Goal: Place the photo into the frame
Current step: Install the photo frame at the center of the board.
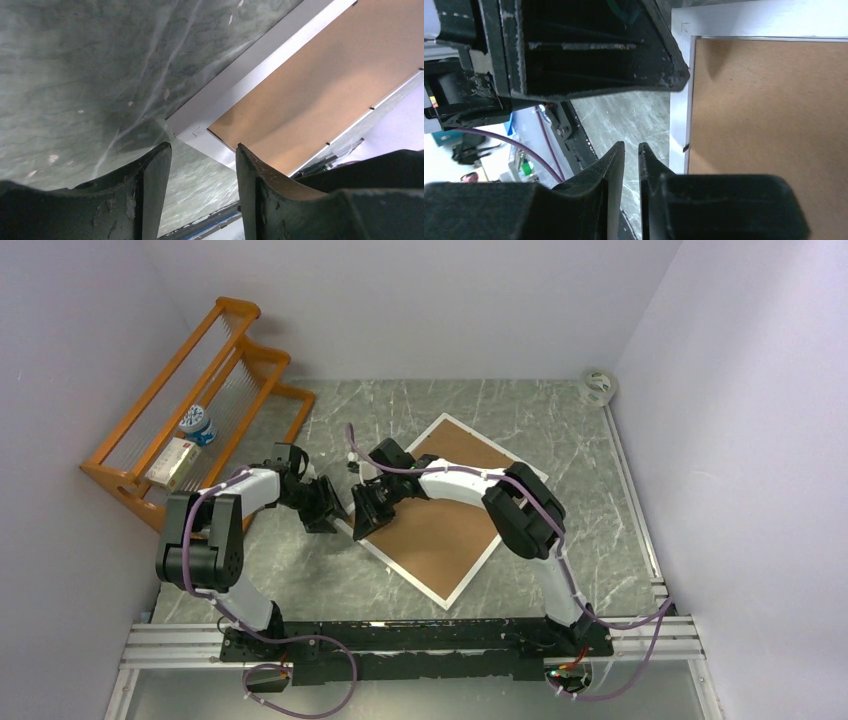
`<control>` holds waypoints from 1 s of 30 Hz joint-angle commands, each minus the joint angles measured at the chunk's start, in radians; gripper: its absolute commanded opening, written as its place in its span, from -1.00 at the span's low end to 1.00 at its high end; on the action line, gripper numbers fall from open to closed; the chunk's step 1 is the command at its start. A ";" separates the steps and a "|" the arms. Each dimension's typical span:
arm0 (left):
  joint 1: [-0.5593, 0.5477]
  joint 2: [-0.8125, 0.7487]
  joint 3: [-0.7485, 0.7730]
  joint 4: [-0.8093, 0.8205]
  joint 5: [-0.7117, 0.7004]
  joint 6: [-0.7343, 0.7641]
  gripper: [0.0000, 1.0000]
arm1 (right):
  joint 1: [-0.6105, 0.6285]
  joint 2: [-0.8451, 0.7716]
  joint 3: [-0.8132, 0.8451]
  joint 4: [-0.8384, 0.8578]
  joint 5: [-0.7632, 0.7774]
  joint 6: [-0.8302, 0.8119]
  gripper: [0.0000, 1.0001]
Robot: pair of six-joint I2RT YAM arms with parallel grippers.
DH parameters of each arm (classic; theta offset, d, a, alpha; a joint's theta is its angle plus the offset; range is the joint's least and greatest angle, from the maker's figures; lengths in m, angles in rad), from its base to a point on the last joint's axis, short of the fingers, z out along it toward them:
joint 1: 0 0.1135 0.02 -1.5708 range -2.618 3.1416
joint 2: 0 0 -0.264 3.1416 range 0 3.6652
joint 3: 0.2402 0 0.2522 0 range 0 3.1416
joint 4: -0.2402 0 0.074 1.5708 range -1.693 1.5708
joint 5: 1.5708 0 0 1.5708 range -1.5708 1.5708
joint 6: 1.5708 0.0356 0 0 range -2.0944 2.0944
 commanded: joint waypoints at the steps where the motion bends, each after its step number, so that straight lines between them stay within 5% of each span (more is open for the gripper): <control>1: 0.002 0.035 -0.020 0.099 0.096 -0.051 0.09 | -0.004 0.031 0.062 0.033 -0.107 0.013 -0.64; 12: 0.001 0.092 -0.013 0.006 -0.073 -0.048 -0.23 | -0.028 0.094 0.036 0.035 -0.053 0.051 -0.68; 30: 0.000 0.092 0.004 -0.026 -0.089 -0.037 -0.27 | -0.095 0.193 0.040 -0.090 0.016 -0.025 -0.59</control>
